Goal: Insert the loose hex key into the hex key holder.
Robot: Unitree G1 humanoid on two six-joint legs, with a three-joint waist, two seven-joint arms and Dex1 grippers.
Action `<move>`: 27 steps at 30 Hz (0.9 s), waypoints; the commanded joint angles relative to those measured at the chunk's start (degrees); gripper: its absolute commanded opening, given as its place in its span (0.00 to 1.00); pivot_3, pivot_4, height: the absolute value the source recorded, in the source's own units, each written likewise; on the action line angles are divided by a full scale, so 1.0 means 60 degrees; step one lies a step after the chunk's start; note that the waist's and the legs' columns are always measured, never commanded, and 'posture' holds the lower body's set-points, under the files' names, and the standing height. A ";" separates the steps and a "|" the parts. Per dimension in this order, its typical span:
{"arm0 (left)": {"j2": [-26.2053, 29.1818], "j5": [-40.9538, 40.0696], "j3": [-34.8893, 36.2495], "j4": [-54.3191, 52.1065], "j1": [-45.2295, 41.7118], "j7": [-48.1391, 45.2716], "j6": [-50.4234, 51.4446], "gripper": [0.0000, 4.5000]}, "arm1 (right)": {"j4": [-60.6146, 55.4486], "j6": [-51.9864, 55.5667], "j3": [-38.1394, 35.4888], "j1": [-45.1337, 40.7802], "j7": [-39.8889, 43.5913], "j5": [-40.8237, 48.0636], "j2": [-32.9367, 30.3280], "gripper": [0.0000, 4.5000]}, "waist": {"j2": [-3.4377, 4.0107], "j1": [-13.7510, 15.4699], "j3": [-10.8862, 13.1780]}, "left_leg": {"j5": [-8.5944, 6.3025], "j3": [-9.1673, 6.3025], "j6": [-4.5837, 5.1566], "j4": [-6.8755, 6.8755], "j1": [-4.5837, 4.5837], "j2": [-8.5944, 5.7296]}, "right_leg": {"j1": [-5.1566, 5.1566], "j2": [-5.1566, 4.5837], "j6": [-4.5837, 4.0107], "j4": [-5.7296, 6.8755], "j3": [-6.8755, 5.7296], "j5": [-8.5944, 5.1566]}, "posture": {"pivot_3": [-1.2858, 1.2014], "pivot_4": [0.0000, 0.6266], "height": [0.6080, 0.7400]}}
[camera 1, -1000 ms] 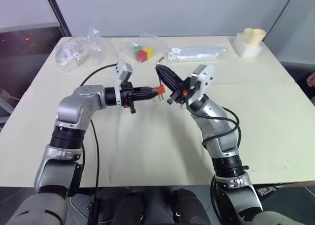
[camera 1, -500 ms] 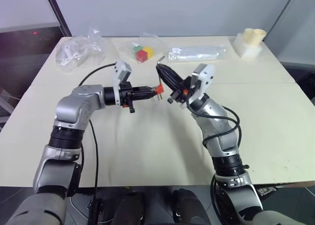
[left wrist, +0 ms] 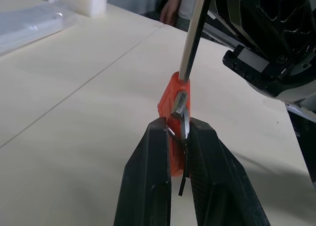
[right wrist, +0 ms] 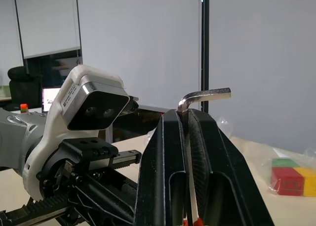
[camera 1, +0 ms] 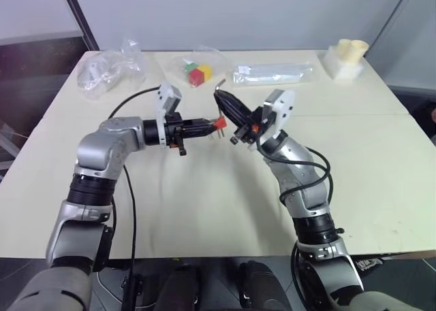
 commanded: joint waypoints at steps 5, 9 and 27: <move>0.0033 -0.0296 0.0405 -0.0419 -0.0145 0.0023 -0.0060 0.05 | -0.0207 -0.0255 -0.0030 0.0011 0.0015 -0.0112 -0.0050 0.01 | 0.0000 0.0001 0.0000 | 0.0000 0.0000 0.0000 0.0000 0.0000 0.0000 | 0.0000 0.0000 0.0000 0.0000 0.0000 0.0000 | 0.52 0.24 1.00; 0.0016 -0.0452 0.0513 -0.0407 -0.0184 0.0045 0.0060 0.05 | -0.0044 -0.0814 0.0144 -0.0033 0.0166 -0.0642 -0.0223 0.01 | 0.0000 -0.0001 0.0000 | 0.0000 0.0000 0.0000 0.0000 0.0000 0.0000 | 0.0000 0.0001 0.0000 -0.0001 0.0000 0.0000 | 0.52 0.24 1.00; 0.0054 -0.0382 0.0456 -0.0346 -0.0286 0.0026 0.0054 0.05 | -0.0124 -0.0763 0.0705 0.0517 0.0458 -0.0997 -0.0363 0.01 | 0.0000 0.0002 0.0000 | 0.0000 0.0000 -0.0001 0.0000 0.0000 0.0000 | 0.0000 0.0003 0.0000 0.0000 0.0000 0.0000 | 0.52 0.24 1.00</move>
